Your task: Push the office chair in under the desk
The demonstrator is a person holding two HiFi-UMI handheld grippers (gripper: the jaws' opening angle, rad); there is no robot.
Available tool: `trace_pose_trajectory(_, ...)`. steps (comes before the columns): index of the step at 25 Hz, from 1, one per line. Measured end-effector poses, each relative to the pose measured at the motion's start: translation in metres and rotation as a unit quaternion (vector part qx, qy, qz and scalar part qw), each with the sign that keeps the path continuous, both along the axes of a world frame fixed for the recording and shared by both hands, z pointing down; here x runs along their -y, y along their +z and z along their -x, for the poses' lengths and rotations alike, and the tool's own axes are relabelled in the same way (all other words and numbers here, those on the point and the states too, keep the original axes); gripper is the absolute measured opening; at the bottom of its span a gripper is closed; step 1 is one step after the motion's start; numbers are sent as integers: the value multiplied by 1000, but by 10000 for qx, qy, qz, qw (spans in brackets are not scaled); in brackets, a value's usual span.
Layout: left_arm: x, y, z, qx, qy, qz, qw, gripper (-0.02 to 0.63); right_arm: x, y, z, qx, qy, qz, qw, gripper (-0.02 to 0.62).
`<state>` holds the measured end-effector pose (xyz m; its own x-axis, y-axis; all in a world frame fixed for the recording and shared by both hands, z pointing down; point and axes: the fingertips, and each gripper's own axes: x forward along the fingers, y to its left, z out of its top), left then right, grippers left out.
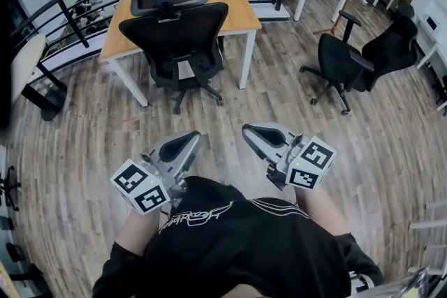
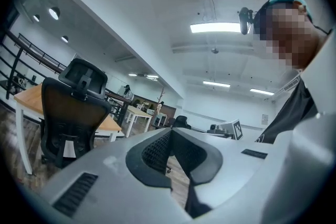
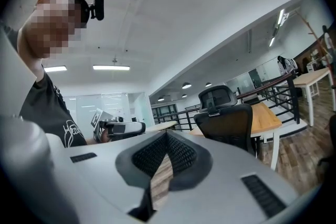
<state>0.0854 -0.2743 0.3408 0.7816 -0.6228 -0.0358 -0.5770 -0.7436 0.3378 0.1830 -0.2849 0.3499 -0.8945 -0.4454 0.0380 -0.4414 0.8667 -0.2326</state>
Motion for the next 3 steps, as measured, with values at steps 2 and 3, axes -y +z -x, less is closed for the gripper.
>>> trace_pose_trajectory(2,6,-3,0,-158,5,75,9998,6,4,0,-5,50,17,30,10000,38)
trace_pose_trajectory(3,9,-4,-1,-233,10,109,9997,6,5,0,-8,79,24,47,10000,38)
